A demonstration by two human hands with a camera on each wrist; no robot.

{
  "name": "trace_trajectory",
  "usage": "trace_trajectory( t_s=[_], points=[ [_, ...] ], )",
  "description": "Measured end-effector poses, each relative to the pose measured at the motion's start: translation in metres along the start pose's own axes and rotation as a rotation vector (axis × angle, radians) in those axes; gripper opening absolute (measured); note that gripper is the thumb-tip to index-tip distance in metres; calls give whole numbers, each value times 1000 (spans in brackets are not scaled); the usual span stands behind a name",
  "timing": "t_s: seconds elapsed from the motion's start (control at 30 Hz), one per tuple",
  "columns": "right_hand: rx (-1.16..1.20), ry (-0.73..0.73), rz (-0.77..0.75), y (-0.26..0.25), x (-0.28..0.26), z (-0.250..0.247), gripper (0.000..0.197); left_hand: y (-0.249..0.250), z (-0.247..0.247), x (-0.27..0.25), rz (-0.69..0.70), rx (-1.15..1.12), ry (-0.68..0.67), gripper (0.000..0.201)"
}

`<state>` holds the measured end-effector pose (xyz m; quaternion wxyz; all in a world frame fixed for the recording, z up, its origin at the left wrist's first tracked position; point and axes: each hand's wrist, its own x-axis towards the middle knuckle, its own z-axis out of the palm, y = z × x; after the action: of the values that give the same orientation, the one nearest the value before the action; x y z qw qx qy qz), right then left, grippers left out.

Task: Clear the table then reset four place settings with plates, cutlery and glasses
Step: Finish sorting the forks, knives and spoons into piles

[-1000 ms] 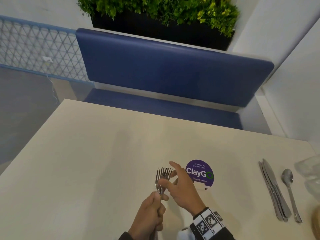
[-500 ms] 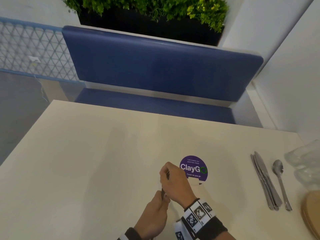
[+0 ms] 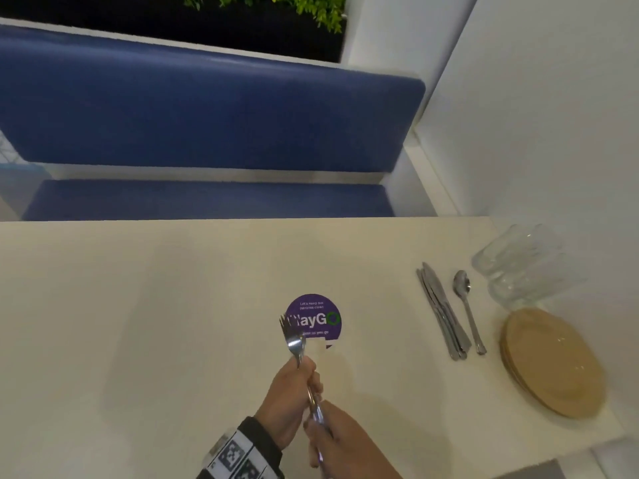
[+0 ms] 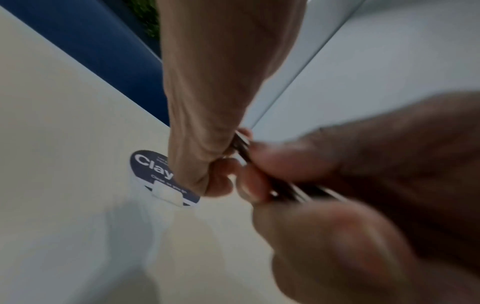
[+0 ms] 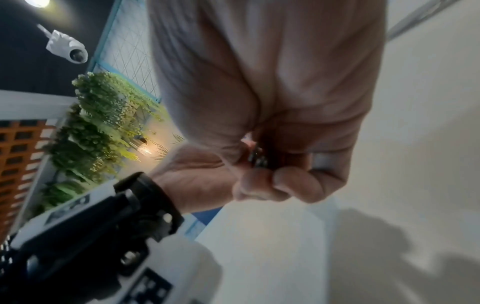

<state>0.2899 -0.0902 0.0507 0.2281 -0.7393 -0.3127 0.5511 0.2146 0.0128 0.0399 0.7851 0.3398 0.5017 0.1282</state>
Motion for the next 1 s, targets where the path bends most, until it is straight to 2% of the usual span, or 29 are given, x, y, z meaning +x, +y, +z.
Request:
trace_trajectory(
  t_s=[0.1,0.17,0.23,0.27,0.33,0.37,0.43,0.53,0.67,0.73,0.87,1.0],
  points=[
    [-41,83,17,36,-9,-26,19,-5,19,9,-95,269,-134,22],
    [-78,99,130,60,-4,-42,20,-15,36,16,-157,387,-175,20],
    [-170,20,284,87,9,-52,29,-29,57,24,-209,452,-186,16],
    [-224,-2,332,97,13,-56,36,-37,68,28,-230,479,-186,15],
    [-283,83,391,114,21,-70,64,-49,92,43,-240,550,-164,17],
    [-330,125,424,119,21,-81,58,-53,106,53,-217,593,-148,20],
    [-378,223,424,133,28,-99,33,-56,134,76,-140,701,-108,25],
    [-325,461,271,152,38,-127,24,-50,180,113,-51,861,-54,31],
    [-400,635,121,152,53,-162,19,-34,231,158,38,1036,15,40],
    [-463,681,77,147,64,-175,17,-21,245,173,70,1106,71,41],
    [-529,663,30,142,84,-186,36,-5,256,200,71,1178,184,44],
    [-555,677,-7,142,97,-195,35,4,261,214,66,1221,231,37]
  ],
)
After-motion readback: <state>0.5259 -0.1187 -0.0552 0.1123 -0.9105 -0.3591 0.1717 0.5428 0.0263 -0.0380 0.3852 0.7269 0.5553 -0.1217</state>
